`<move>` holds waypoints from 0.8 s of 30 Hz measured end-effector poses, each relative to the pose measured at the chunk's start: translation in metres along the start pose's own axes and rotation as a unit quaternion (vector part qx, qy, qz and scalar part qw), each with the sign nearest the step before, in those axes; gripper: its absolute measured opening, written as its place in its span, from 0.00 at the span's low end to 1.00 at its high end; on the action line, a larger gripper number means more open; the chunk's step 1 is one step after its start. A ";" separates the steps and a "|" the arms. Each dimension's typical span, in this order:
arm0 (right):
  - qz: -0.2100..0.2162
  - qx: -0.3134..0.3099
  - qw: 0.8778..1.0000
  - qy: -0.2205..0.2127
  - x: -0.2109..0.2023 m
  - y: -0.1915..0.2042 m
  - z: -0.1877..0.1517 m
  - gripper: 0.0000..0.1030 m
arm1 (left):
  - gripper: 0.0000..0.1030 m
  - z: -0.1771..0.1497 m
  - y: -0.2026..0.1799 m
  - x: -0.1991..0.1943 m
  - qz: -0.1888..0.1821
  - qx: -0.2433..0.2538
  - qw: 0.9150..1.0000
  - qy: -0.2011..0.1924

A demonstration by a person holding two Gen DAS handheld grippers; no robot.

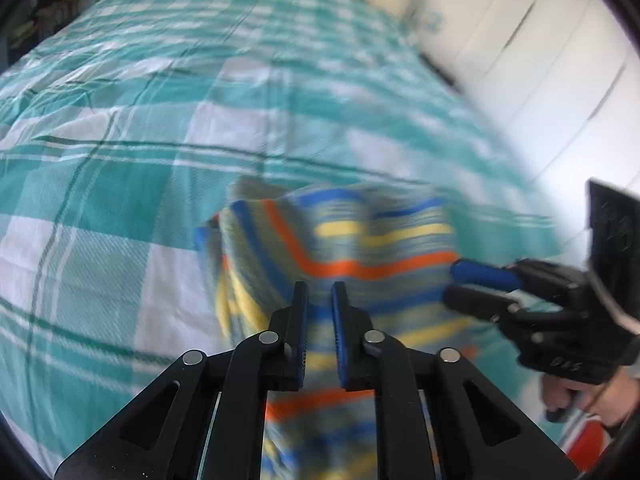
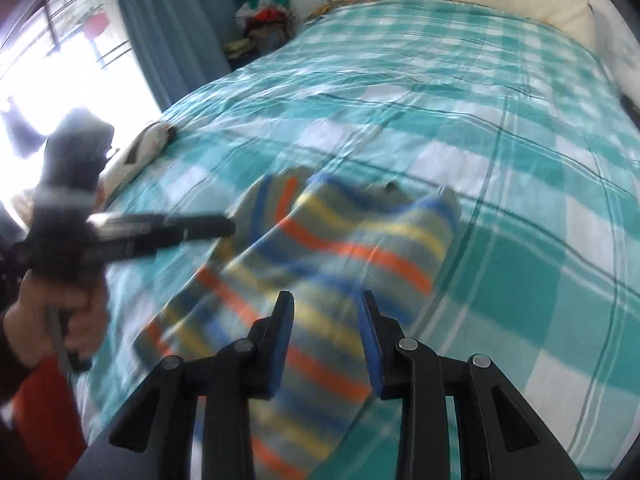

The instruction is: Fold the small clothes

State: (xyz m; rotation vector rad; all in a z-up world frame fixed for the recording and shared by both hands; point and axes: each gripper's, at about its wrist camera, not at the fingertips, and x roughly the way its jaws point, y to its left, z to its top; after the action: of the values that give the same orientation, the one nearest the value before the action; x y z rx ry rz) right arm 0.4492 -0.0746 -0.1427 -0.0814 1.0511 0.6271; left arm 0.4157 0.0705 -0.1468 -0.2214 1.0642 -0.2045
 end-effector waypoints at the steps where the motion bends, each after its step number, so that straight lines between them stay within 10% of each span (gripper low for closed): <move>1: -0.011 0.013 1.000 0.012 0.015 -0.006 0.005 0.32 | 0.08 0.003 0.008 0.011 0.023 -0.010 1.000 0.014; 5: -0.031 0.047 0.998 0.014 0.029 -0.012 0.008 0.32 | 0.05 0.004 0.041 0.002 -0.006 -0.074 0.997 0.011; 12: -0.017 -0.011 0.999 -0.025 -0.037 0.037 -0.042 0.35 | 0.53 -0.079 0.029 -0.076 -0.024 -0.021 0.999 -0.026; 19: -0.058 0.001 0.998 0.014 -0.043 0.058 -0.140 0.41 | 0.37 -0.137 0.042 -0.084 0.090 0.005 0.996 0.010; 24: -0.095 0.042 0.994 -0.019 -0.085 0.063 -0.149 0.53 | 0.48 -0.150 0.046 -0.125 0.066 -0.018 0.998 -0.006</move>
State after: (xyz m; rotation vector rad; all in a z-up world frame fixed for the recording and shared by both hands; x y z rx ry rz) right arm 0.2713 -0.1128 -0.1340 -0.0935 1.0190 0.4105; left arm 0.2276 0.1362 -0.1249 -0.1844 1.0670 -0.0659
